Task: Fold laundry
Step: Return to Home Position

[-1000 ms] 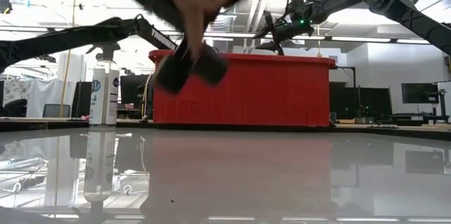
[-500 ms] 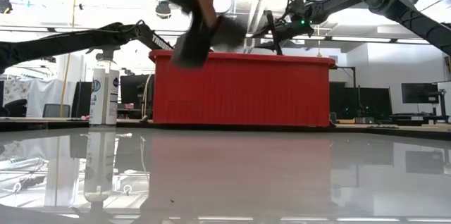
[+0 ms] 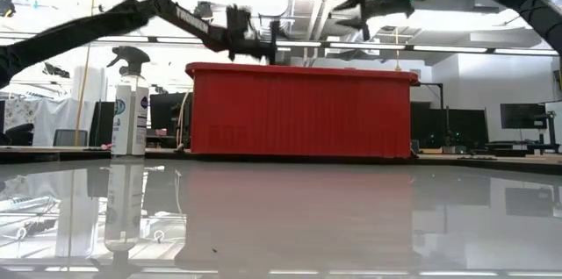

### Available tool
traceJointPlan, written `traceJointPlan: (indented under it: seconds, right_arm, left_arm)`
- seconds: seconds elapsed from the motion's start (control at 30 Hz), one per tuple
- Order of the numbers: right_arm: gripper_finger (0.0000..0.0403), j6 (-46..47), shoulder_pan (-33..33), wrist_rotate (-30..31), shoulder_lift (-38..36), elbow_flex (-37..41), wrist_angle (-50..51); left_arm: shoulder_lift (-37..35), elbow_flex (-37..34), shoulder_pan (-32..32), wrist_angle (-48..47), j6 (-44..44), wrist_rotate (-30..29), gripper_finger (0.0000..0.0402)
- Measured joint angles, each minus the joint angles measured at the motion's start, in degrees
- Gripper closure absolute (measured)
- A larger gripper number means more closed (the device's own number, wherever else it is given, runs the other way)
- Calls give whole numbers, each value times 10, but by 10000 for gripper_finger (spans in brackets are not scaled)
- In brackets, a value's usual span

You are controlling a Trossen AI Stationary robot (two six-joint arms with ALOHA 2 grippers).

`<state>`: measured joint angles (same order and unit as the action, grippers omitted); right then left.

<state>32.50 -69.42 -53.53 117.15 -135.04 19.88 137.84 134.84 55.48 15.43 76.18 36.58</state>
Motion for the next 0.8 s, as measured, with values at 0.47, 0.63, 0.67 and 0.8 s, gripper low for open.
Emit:
traceJointPlan:
  seconds: [0.47,0.63,0.67,0.8]
  right_arm:
    - [180,-222,7,-142,-176,0,215]
    - [180,-236,9,-123,-258,0,384]
    - [180,-236,7,-111,-274,0,430]
    - [180,-356,14,-52,-338,1,563]
  left_arm:
    - [-238,0,-54,-3,-204,102,136]
    - [-350,0,-95,-224,-386,20,136]
    - [-376,0,-107,-285,-432,-32,136]
    - [-467,0,-170,-458,-555,-286,136]
